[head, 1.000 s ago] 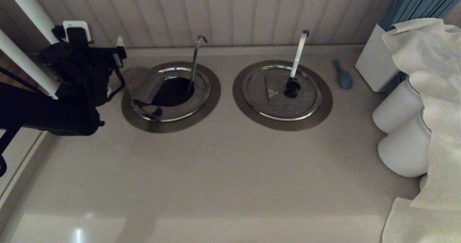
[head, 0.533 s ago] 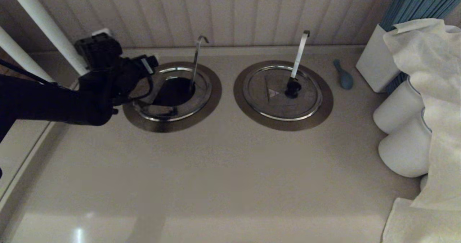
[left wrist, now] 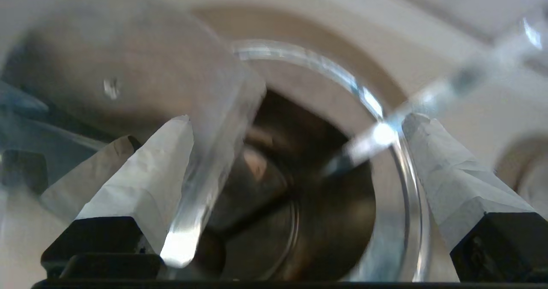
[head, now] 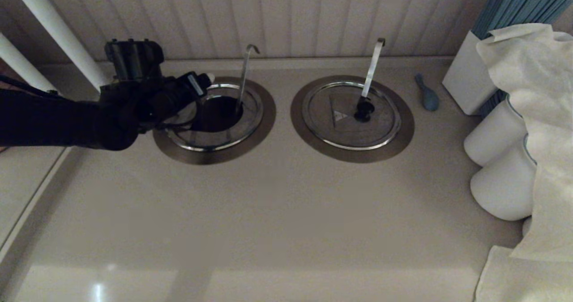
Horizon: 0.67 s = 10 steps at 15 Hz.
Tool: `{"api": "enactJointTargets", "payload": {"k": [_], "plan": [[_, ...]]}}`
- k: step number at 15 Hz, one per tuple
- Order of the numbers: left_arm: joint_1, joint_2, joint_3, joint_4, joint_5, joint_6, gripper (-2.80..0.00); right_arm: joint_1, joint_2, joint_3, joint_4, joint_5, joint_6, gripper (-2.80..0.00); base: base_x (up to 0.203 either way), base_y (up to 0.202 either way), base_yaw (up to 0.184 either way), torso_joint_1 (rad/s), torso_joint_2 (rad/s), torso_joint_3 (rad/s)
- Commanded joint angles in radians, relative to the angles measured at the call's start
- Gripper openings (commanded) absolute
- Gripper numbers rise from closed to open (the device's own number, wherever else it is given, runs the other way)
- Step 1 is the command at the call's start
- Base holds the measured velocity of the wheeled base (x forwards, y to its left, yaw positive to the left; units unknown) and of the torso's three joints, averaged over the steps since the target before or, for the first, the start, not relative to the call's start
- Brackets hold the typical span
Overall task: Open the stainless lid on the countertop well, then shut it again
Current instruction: Stir with a spoon
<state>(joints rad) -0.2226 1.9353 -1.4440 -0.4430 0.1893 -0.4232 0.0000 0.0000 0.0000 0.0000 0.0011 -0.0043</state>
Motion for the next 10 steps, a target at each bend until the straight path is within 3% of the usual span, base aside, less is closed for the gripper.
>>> {"api": "enactJointTargets", "payload": {"k": [1, 3, 4, 5, 6, 10], "plan": [[0.001, -0.055, 0.067, -0.008, -0.047, 0.006, 0.0, -0.001, 0.0, 0.0, 0.001, 0.0, 0.0, -2.8, 0.0, 0.0, 0.0, 0.0, 0.0, 0.0], [0.01, -0.117, 0.2, -0.094, -0.224, 0.032, 0.0, -0.001, 0.0, 0.0, 0.001, 0.0, 0.0, -2.8, 0.0, 0.0, 0.0, 0.0, 0.0, 0.0], [0.016, -0.129, 0.247, -0.191, -0.289, 0.073, 0.0, 0.0, 0.0, 0.0, 0.001, 0.0, 0.0, -2.8, 0.0, 0.0, 0.0, 0.0, 0.0, 0.0], [0.017, -0.122, 0.26, -0.245, -0.31, 0.134, 0.0, -0.002, 0.0, 0.0, 0.001, 0.0, 0.0, -2.8, 0.0, 0.0, 0.0, 0.0, 0.0, 0.0], [0.0, -0.112, 0.261, -0.259, -0.315, 0.152, 0.0, -0.002, 0.0, 0.0, 0.001, 0.0, 0.0, -2.8, 0.0, 0.0, 0.0, 0.0, 0.0, 0.0], [-0.023, 0.018, 0.089, -0.243, -0.327, 0.167, 0.0, 0.0, 0.0, 0.0, 0.002, 0.0, 0.0, -2.8, 0.0, 0.0, 0.0, 0.0, 0.0, 0.0]]}}
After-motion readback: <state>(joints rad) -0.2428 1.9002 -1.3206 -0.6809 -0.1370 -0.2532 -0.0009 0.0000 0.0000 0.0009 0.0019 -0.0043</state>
